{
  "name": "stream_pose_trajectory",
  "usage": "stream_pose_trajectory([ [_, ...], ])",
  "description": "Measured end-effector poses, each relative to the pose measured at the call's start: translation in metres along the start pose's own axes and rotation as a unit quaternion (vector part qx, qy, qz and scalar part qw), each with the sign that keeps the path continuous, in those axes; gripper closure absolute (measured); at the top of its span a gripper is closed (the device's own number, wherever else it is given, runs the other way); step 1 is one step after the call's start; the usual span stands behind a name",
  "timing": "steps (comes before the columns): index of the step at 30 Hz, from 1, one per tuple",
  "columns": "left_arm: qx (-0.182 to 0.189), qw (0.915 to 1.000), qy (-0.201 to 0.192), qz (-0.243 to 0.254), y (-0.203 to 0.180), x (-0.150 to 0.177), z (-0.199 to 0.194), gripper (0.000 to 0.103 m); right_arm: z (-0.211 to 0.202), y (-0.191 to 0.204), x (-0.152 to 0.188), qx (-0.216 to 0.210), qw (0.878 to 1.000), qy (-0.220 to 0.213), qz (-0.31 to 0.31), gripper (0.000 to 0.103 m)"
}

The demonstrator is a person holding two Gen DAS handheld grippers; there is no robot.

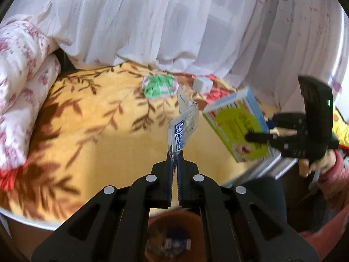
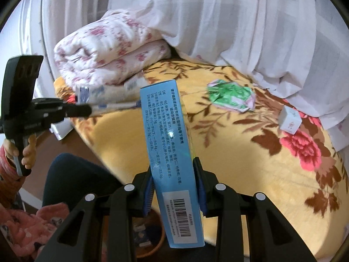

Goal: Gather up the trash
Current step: 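Carry the medicine box and clear wrapper over the orange bucket and release both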

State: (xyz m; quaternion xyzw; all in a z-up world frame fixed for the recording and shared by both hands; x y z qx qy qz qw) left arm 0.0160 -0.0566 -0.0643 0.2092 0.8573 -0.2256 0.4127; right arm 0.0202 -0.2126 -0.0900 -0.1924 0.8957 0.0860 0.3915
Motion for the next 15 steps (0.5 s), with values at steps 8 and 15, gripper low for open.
stream_pose_trajectory([
  [8, 0.021, 0.9978, 0.062, -0.005, -0.013, 0.079, -0.013, 0.1, -0.013, 0.053, 0.044, -0.026, 0.999, 0.028, -0.014, 0.07],
  [15, 0.029, 0.9878, 0.152, -0.015, -0.014, 0.151, 0.011, 0.1, 0.007, 0.082, 0.095, -0.058, 0.995, 0.081, -0.001, 0.07],
])
Point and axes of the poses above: each gripper's, at about its wrist camera, not at the fingertips, and z roughly the way its jaws point, y to its left, x to its underside, the point moved 8 cm from there along z, roughly the way its jaws point, and after that the axes turned 3 degrees about -y, right-handed, at the moved point
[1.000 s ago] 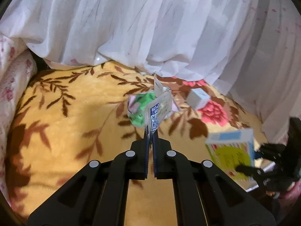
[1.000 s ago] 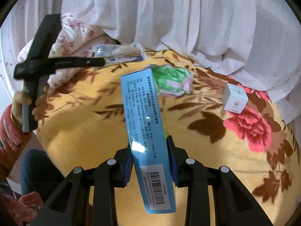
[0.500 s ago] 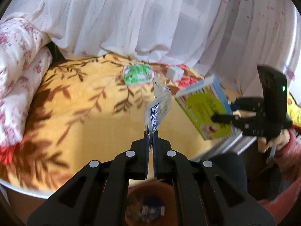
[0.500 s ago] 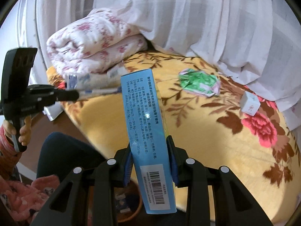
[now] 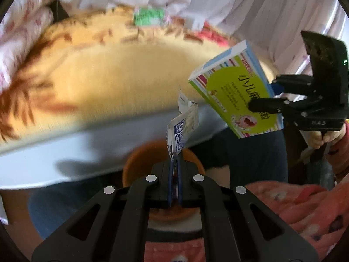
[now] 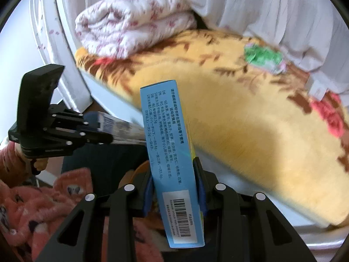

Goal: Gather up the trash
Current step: 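Carry the medicine box and clear wrapper over the orange bucket and release both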

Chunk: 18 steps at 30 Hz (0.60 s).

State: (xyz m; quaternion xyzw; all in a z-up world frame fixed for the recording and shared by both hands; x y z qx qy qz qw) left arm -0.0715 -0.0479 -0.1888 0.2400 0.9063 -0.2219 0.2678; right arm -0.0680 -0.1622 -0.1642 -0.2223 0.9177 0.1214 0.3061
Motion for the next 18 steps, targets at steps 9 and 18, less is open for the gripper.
stream_pose_trajectory([
  [9, 0.001, 0.9934, 0.104, -0.049, 0.017, 0.049, 0.068, 0.1, 0.059, 0.008, 0.051, -0.037, 0.996, 0.083, 0.021, 0.07],
  [18, -0.019, 0.9778, 0.184, -0.099, 0.035, 0.073, 0.111, 0.1, 0.119, 0.004, 0.081, -0.043, 0.989, 0.137, 0.046, 0.07],
])
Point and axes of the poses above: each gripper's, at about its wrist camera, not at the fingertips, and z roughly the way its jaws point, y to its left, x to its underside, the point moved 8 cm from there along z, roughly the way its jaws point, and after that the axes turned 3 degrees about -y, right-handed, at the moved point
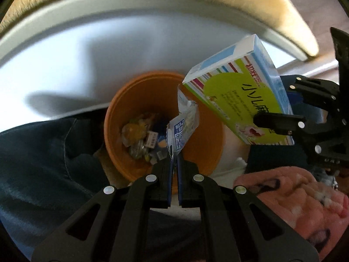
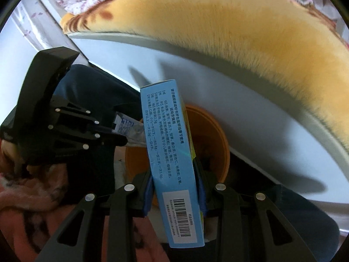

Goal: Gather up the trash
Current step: 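Carry the medicine box and clear wrapper over the orange bucket and release both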

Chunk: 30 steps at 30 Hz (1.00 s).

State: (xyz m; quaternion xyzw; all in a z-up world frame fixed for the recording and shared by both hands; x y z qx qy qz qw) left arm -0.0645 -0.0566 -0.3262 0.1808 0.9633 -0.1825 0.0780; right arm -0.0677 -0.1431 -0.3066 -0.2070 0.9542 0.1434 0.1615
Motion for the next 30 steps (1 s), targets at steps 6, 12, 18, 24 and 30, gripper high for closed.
stream_pose_trajectory([
  [6, -0.011, 0.9991, 0.033, -0.025, 0.007, 0.001, 0.02, 0.1, 0.026, -0.003, 0.002, -0.012, 1.0, 0.02, 0.021, 0.07],
  [12, -0.022, 0.9976, 0.058, -0.031, 0.009, 0.003, 0.033, 0.1, 0.039, -0.006, 0.006, -0.017, 0.999, 0.032, 0.035, 0.07],
  [18, -0.034, 0.9968, 0.065, -0.031, 0.009, 0.005, 0.042, 0.1, 0.05, 0.0, 0.004, -0.019, 0.999, 0.037, 0.033, 0.068],
  [24, -0.043, 0.9965, 0.062, -0.037, 0.012, 0.004, 0.037, 0.04, 0.041, -0.008, 0.003, -0.011, 0.999, 0.022, 0.039, 0.038],
  [30, -0.054, 0.998, 0.021, -0.027, 0.013, -0.006, 0.014, 0.036, 0.011, -0.018, 0.0, 0.007, 0.999, -0.005, 0.048, 0.038],
])
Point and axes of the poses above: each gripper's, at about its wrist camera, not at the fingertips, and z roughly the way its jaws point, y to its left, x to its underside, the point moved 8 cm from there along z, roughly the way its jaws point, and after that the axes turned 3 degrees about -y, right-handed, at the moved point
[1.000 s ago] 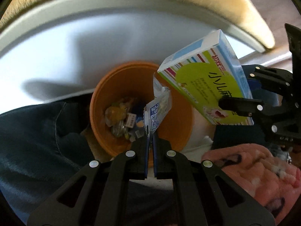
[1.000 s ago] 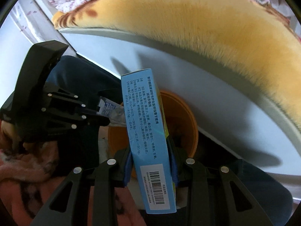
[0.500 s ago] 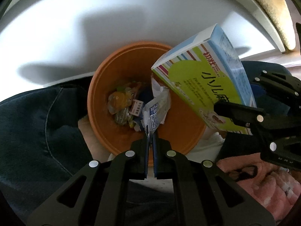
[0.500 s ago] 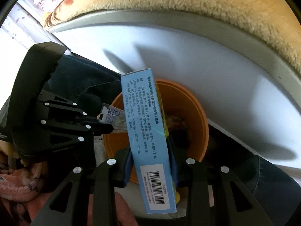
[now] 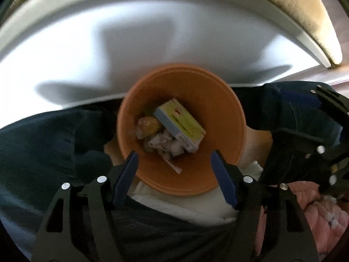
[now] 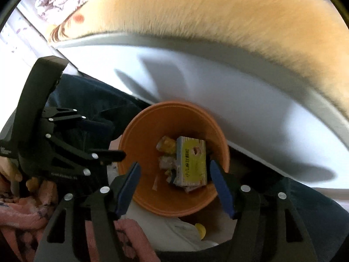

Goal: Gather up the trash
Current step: 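Carry the medicine box and clear wrapper over the orange bucket and release both, then move the left tool back to the bed and grasp the green-pink snack wrapper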

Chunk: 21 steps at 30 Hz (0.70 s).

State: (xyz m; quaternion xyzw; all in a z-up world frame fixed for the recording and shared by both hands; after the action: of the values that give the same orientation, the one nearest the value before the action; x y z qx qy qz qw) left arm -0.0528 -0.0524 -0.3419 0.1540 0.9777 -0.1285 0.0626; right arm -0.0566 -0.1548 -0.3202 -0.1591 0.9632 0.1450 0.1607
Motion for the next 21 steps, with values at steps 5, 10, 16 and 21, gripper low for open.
stream_pose_trajectory([
  [5, 0.018, 0.9975, -0.062, 0.028, -0.01, -0.016, -0.048, 0.035, -0.045, -0.002, -0.012, 0.008, 0.999, -0.05, -0.016, 0.038],
  [10, 0.045, 0.9761, -0.193, 0.09, -0.032, -0.063, -0.123, 0.027, -0.106, -0.006, -0.043, -0.006, 0.99, -0.137, -0.017, 0.031],
  [16, 0.068, 0.9522, -0.277, 0.109, -0.041, -0.158, -0.166, 0.023, -0.144, -0.026, -0.077, -0.004, 0.979, -0.204, 0.001, 0.026],
  [21, 0.088, 0.9474, -0.298, 0.076, -0.041, -0.272, -0.165, 0.022, -0.149, -0.054, -0.093, 0.004, 0.976, -0.217, 0.031, 0.025],
])
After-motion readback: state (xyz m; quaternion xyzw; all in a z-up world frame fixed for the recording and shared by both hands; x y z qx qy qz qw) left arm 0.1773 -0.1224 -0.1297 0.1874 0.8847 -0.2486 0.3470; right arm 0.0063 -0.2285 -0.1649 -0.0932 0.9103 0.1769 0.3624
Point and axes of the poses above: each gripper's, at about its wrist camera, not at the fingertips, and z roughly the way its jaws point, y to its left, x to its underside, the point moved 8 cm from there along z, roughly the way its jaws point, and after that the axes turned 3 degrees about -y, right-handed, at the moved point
